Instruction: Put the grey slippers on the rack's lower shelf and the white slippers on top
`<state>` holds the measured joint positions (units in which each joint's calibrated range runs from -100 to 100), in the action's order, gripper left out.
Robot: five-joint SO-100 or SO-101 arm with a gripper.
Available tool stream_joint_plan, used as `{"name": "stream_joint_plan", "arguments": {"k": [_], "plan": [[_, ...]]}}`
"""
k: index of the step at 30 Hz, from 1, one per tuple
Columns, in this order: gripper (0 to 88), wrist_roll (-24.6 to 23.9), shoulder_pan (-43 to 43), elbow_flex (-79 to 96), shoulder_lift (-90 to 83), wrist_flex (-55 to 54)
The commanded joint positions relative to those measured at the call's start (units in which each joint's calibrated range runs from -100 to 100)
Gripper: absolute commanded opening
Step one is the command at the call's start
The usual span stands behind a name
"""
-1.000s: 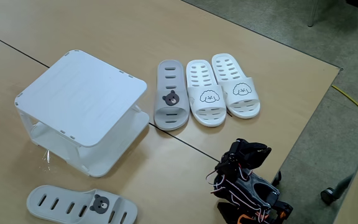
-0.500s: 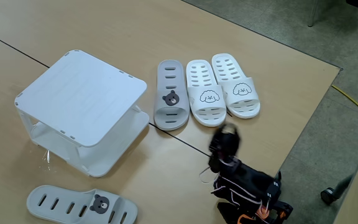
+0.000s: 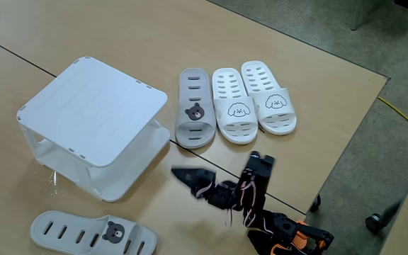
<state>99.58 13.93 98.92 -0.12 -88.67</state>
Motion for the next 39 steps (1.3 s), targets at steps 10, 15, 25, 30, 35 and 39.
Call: {"name": "stream_joint_plan", "arguments": {"k": [10,15,25,30,35,39], "plan": [[1.2,0.42,28.34,-1.72,12.62,-0.2],[16.6,0.42,28.5,-12.45,14.39,0.75],[23.1,0.42,28.01,-33.11,17.58,16.88],[23.1,0.42,27.84,-42.95,23.47,21.28],[22.7,0.42,25.46,-54.31,32.31,21.28],[22.9,0.42,23.32,-62.7,37.44,21.37]]}}
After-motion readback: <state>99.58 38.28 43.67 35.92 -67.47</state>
